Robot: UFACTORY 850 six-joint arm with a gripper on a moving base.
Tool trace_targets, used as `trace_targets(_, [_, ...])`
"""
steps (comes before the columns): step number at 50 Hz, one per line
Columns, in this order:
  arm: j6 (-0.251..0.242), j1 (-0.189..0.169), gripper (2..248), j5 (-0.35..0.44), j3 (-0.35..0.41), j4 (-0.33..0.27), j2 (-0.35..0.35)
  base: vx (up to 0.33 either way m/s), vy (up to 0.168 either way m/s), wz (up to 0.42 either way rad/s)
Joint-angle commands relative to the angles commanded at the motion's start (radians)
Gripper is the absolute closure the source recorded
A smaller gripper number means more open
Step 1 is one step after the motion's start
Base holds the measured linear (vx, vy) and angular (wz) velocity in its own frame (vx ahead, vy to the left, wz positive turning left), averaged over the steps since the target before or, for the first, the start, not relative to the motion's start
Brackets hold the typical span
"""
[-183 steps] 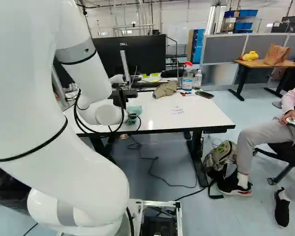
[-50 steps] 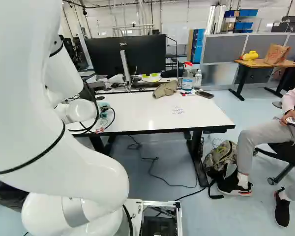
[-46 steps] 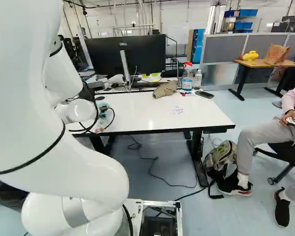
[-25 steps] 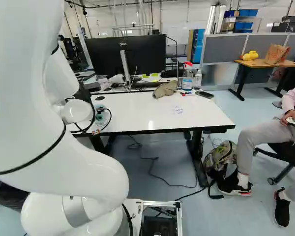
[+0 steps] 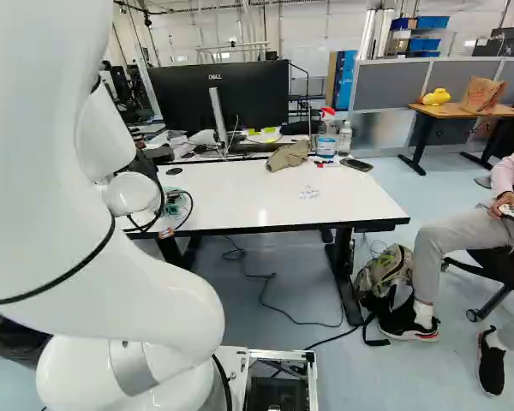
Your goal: Clean the table with the green towel
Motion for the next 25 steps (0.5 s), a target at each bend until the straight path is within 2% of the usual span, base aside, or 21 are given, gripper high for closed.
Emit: trace_targets(25, [0.0,0.0,200,-0.084,0.0,0.0,0.0,0.0,0.0,0.0])
